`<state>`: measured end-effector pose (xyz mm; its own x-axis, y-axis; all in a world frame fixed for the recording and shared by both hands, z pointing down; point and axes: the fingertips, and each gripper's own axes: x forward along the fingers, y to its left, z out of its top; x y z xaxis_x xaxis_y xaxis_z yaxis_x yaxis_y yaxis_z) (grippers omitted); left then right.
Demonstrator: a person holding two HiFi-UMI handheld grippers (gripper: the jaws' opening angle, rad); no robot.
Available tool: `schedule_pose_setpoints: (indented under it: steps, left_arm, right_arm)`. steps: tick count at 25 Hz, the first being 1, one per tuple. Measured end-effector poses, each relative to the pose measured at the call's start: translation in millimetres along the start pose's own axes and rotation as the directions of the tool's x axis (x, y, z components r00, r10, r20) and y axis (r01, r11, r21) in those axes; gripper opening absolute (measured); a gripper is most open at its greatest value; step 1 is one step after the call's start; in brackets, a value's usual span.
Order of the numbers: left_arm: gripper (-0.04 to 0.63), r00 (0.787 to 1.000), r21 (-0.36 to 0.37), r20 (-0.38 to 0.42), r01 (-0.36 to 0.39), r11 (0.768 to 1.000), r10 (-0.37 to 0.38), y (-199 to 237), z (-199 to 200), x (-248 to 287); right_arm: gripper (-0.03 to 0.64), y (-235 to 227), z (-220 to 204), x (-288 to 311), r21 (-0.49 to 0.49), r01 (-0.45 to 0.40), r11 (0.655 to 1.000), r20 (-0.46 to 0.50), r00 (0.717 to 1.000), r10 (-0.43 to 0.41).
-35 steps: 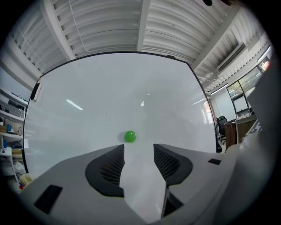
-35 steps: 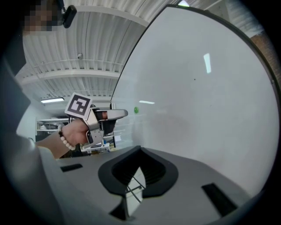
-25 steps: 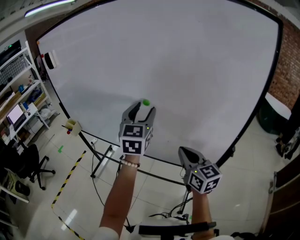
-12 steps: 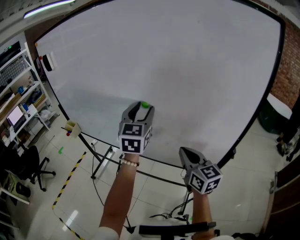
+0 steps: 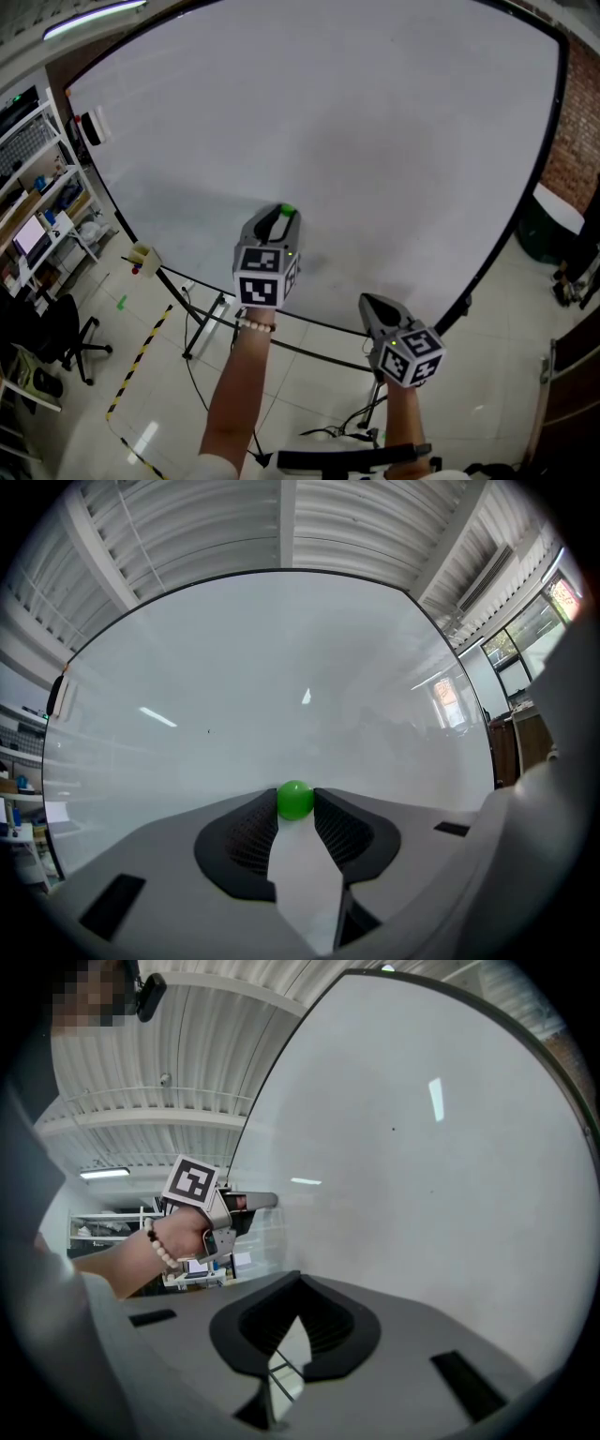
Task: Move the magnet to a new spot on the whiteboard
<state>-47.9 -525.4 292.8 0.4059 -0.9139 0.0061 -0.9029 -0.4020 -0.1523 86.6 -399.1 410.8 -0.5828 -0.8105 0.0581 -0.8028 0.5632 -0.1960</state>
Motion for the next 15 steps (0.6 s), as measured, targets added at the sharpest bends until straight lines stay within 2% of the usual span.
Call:
schedule_pose_setpoints:
  steps: [7, 11, 15]
  left_arm:
    - [0.117, 1.0, -0.034, 0.008, 0.012, 0.999, -0.011, 0, 3, -26]
    - [0.118, 1.0, -0.089, 0.01, 0.009, 0.996, -0.008, 7, -7, -72]
    - [0.118, 1.0, -0.125, -0.031, 0.0, 0.992, -0.004, 12, -35, -128]
  right_arm:
    - [0.008, 8, 5, 1, -0.004, -0.011, 1.0, -0.001, 1.0, 0.011]
    - [0.008, 28, 3, 5, -0.006, -0.035, 0.999, -0.01, 0.999, 0.035]
    - [0.008, 57, -3, 12, -0.007, -0.084, 0.996, -0.025, 0.996, 0.084]
